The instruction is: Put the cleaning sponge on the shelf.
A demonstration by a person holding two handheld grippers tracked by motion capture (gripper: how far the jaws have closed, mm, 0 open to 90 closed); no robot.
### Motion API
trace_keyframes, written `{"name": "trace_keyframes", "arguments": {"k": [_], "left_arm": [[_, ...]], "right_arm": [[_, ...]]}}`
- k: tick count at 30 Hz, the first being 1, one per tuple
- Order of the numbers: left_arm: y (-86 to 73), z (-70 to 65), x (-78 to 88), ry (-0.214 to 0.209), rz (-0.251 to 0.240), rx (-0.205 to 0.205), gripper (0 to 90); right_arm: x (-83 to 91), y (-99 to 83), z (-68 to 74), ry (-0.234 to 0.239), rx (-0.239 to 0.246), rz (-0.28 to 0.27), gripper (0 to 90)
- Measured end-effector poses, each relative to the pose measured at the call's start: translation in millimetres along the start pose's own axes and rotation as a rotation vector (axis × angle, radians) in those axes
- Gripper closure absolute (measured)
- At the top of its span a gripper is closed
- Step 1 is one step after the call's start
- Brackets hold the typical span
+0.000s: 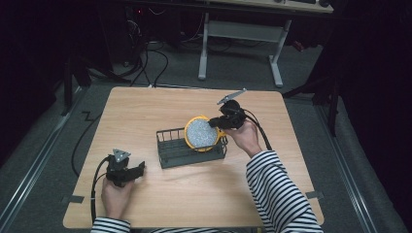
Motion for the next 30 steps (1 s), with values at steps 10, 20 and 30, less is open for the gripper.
{"name": "trace_keyframes", "arguments": {"k": [10,20,30], "left_arm": [[0.0,0.0,0.0,0.0,0.0,0.0,27.2],[0.0,0.2,0.1,-0.001,0.001,-0.001,27.2],[0.0,0.2,0.1,-0.001,0.001,0.0,27.2]], "right_arm": [[-4.6,-5.3,4.6,0.022,-0.004,0.02,82.0],[7.9,-6.5,2.4,-0.001,-0.025,-0.037,57.4],[57.1,-13.4,-0.6,-0.071,-0.068,-0.136,49.9]]}}
Point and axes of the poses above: each handheld gripper's, and its own axes: x roughly backward along the jaws, y roughly out of its top, z roughly to its left, the point moved 7 cm from there along -x, roughly forward along the jaws, and after that the axes turned 15 degrees about y, right-handed, at the moved point
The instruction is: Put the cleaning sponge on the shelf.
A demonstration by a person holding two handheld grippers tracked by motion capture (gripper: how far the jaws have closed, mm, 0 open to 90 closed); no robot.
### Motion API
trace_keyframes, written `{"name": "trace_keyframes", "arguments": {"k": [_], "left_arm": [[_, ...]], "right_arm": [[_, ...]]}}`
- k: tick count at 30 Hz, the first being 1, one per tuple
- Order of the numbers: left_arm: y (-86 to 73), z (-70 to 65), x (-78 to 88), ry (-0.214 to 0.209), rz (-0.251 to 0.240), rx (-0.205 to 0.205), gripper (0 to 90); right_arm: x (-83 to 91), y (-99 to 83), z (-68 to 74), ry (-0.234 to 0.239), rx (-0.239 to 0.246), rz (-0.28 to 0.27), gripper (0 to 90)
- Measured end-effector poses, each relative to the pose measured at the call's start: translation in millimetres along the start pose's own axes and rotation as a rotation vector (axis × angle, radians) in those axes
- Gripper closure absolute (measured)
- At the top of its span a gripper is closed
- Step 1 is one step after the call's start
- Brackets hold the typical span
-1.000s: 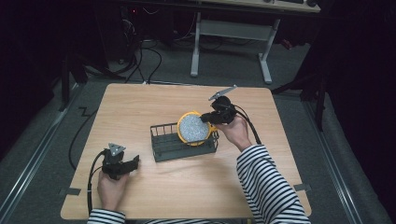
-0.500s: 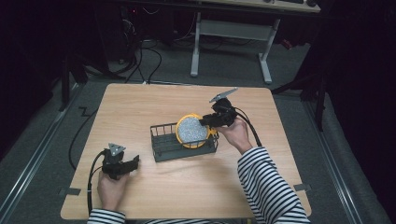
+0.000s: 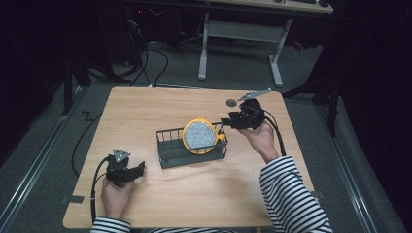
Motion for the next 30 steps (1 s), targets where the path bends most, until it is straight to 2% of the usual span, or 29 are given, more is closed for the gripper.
{"name": "trace_keyframes", "arguments": {"k": [2,3,11,15,18,21,25,30], "left_arm": [[0.0,0.0,0.0,0.001,0.0,-0.001,27.2],[0.0,-0.1,0.0,0.001,0.0,-0.001,27.2],[0.0,0.0,0.0,0.0,0.0,0.0,27.2],[0.0,0.0,0.0,0.0,0.0,0.0,27.1],[0.1,-0.3,-0.1,0.001,0.0,-0.001,27.1],[0.1,-0.6,-0.1,0.003,0.0,-0.007,27.4],[0.1,-0.8,-0.2,0.006,0.0,-0.008,27.3],[0.1,-0.9,-0.3,0.008,0.0,-0.009,27.4]], "right_arm": [[2.9,-1.2,-0.6,-0.003,-0.009,-0.006,49.7],[10.9,-4.8,-2.9,-0.016,-0.014,-0.016,49.6],[38.4,-20.7,-7.5,-0.053,-0.038,-0.062,48.9],[44.7,-46.2,-8.5,-0.09,-0.043,-0.058,48.7],[47.1,-72.8,-14.5,-0.108,-0.081,-0.054,48.7],[52.3,-93.7,-21.2,-0.114,-0.12,-0.074,48.5],[61.1,-109.8,-25.4,-0.126,-0.149,-0.105,48.6],[66.9,-126.1,-26.5,-0.148,-0.154,-0.134,49.2]]}}
Point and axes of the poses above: each handheld gripper's, and its own axes: x roughly backward along the jaws, y roughly out of its top, z roughly to its left, the point moved 7 cm from there along -x, roughly forward along the jaws, and after that the axes turned 15 degrees about y, right-handed, at the moved point
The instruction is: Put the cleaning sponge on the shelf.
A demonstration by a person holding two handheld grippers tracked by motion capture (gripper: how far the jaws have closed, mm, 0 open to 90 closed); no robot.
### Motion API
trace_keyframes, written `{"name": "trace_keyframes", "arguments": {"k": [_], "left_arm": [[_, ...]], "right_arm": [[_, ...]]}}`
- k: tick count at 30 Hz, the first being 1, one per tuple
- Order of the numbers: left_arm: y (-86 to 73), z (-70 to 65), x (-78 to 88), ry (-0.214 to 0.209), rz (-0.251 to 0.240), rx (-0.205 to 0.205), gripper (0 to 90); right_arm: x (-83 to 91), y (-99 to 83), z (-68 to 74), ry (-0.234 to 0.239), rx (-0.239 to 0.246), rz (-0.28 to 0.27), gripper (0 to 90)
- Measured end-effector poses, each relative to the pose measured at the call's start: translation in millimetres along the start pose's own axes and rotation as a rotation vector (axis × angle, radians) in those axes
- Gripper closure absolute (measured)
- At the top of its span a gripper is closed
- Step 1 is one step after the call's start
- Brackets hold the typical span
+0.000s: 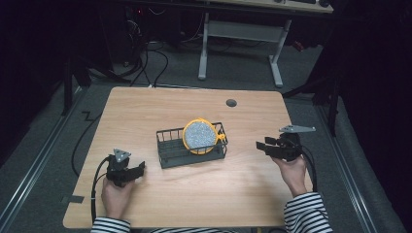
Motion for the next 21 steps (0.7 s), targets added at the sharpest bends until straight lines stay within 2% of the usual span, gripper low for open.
{"name": "trace_keyframes", "arguments": {"k": [15,21], "left_arm": [[0.0,-0.1,0.0,0.001,0.0,-0.001,27.4],[0.0,-0.1,-0.1,0.001,0.0,-0.001,27.4]], "right_arm": [[6.5,-51.3,-13.8,-0.031,-0.072,-0.058,48.2],[1.8,-68.4,-16.0,-0.048,-0.089,-0.053,47.6]]}}
Point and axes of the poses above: each handheld gripper's, and its own axes: x roughly backward along the jaws, y roughly out of its top, z roughly to its left, the point moved 7 cm from there along -x, roughly forward along the jaws, and after that the axes turned 15 degrees about y, right-handed, at the moved point
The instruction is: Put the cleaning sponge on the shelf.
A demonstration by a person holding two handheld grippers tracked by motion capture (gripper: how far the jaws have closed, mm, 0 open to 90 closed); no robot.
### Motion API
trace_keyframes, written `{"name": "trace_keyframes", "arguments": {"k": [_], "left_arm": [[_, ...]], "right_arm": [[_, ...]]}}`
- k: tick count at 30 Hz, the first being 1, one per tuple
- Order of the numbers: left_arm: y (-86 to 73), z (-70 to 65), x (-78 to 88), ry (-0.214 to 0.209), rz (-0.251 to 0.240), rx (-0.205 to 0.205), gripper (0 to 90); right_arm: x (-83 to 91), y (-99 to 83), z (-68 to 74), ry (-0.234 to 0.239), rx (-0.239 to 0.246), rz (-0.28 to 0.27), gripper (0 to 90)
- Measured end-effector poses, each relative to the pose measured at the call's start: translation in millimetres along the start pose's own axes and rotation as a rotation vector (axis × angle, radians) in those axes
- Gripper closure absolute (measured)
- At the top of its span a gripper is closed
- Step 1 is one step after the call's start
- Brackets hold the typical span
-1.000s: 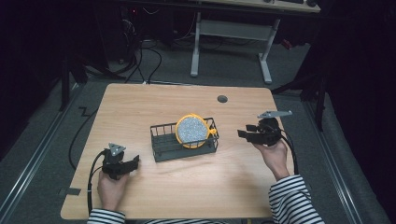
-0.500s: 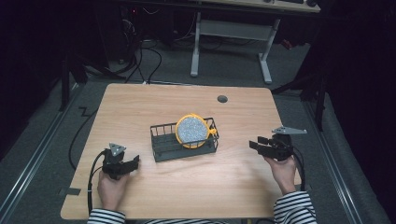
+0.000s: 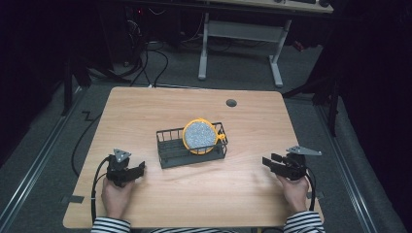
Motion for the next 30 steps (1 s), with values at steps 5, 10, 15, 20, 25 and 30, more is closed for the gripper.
{"name": "trace_keyframes", "arguments": {"k": [5,10,15,20,25,30], "left_arm": [[0.0,0.0,0.0,0.0,0.0,0.0,27.4],[0.0,0.0,0.0,0.0,0.0,0.0,27.4],[0.0,0.0,0.0,0.001,0.0,0.0,27.4],[-0.1,-0.1,0.1,0.001,0.0,0.001,27.4],[-0.2,-0.3,0.3,0.003,0.001,0.001,27.2],[-0.3,-0.3,0.3,0.003,0.001,-0.001,27.1]], "right_arm": [[-4.8,-10.3,-2.9,-0.025,0.006,0.006,46.1],[-11.4,-20.3,-3.6,-0.076,0.036,0.037,45.3],[-17.6,-26.4,-5.1,-0.105,0.048,0.058,43.4],[-21.8,-30.5,-5.3,-0.134,0.069,0.07,43.0],[-25.0,-31.4,-1.8,-0.182,0.138,0.104,41.4],[-25.4,-31.5,-1.9,-0.176,0.135,0.106,39.4]]}}
Point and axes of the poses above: each handheld gripper's, and its own axes: x roughly backward along the jaws, y roughly out of its top, z roughly to its left, the point moved 7 cm from there along -x, roughly forward along the jaws, and after that the axes turned 15 degrees about y, right-handed, at the moved point
